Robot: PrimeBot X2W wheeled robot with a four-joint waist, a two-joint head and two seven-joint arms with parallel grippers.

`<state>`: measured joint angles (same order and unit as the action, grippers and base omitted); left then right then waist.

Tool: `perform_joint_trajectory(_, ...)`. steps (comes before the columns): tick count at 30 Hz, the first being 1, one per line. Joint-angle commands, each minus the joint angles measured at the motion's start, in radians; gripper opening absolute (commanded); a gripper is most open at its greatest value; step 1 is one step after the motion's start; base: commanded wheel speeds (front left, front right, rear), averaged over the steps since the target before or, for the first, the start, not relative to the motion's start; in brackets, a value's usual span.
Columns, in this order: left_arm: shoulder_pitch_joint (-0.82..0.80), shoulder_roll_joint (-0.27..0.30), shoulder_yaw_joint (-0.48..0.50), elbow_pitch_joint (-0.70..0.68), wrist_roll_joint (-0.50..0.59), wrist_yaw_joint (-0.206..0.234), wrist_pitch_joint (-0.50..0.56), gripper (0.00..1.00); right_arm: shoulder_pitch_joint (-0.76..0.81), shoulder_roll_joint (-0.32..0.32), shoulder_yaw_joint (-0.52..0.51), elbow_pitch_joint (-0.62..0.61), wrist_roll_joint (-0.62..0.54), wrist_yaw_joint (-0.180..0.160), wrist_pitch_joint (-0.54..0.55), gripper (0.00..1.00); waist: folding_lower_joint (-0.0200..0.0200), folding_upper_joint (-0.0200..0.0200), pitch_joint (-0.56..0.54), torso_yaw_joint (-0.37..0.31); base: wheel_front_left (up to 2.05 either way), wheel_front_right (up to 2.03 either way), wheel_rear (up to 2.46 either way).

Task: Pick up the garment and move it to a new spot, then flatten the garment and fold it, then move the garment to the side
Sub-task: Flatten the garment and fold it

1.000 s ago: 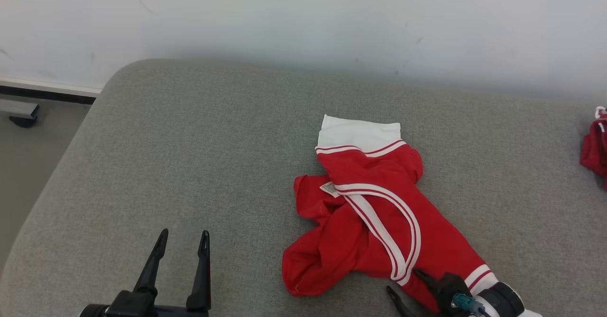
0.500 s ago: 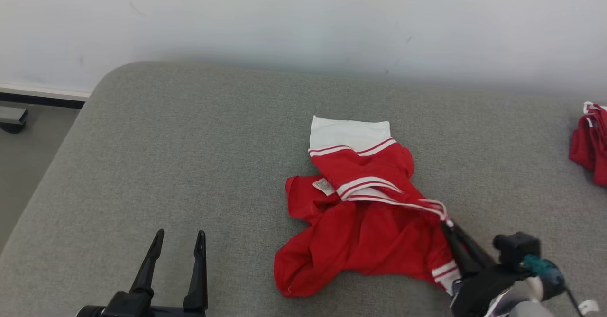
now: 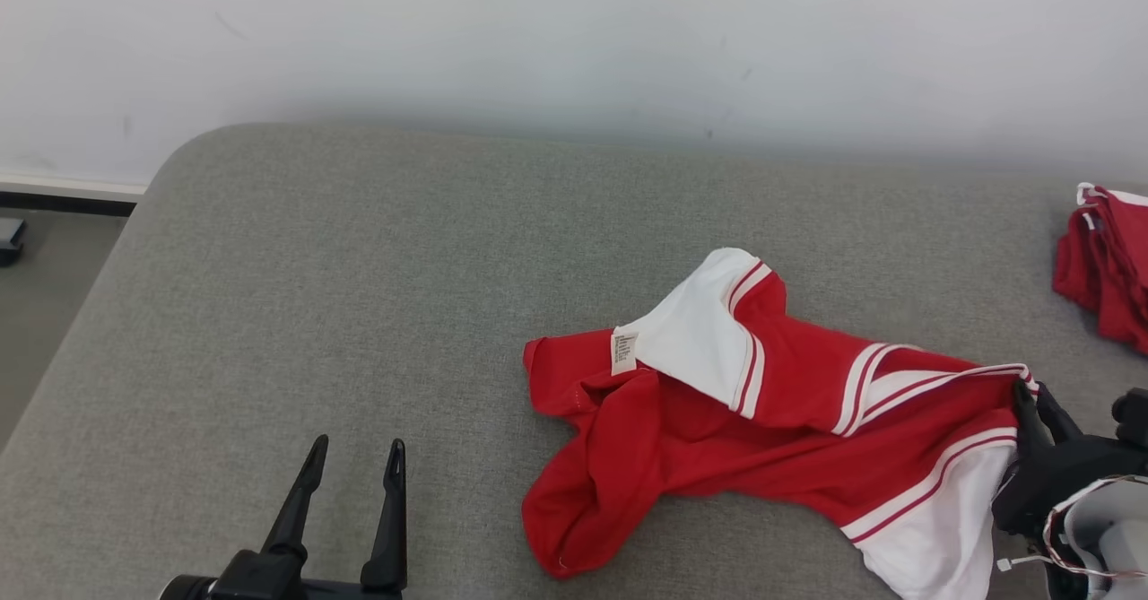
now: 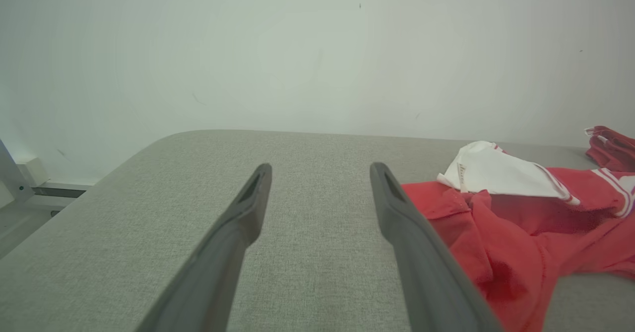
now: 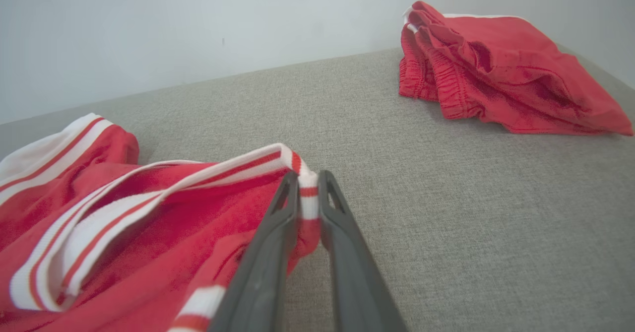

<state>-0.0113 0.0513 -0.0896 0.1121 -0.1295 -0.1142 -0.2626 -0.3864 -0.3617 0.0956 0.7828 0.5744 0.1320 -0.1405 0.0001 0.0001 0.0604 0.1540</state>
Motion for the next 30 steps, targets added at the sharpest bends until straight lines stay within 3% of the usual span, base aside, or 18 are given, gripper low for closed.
perform_joint_trajectory(1,-0.007,-0.001,-0.002,0.003,0.001,-0.001,-0.003,1.00,-0.028,-0.006,0.020,0.033,-0.024,-0.002,-0.017,1.00,-0.0001,-0.0001,-0.005,-0.006,0.00,0.00,0.00)
perform_joint_trajectory(7,0.010,-0.001,0.003,0.005,0.006,-0.002,-0.003,1.00,-0.051,-0.005,0.063,0.034,-0.005,-0.002,-0.073,1.00,-0.0001,-0.0001,-0.026,-0.034,0.00,0.00,0.00)
perform_joint_trajectory(16,0.040,0.000,0.025,0.001,0.013,0.000,-0.003,1.00,0.025,-0.032,0.097,-0.142,0.019,-0.002,-0.117,1.00,-0.0001,-0.0001,-0.067,-0.078,0.00,0.00,0.00)
perform_joint_trajectory(21,0.054,0.005,0.044,-0.009,0.014,0.000,-0.003,1.00,0.115,-0.011,0.016,-0.312,-0.017,-0.002,-0.124,1.00,-0.0001,-0.0001,-0.077,-0.101,0.00,0.00,0.00)
perform_joint_trajectory(30,0.067,0.012,0.067,-0.022,0.017,-0.005,-0.003,1.00,0.349,0.110,-0.145,-0.617,-0.127,-0.002,-0.123,1.00,-0.0001,-0.0001,-0.077,-0.116,0.00,0.00,0.00)
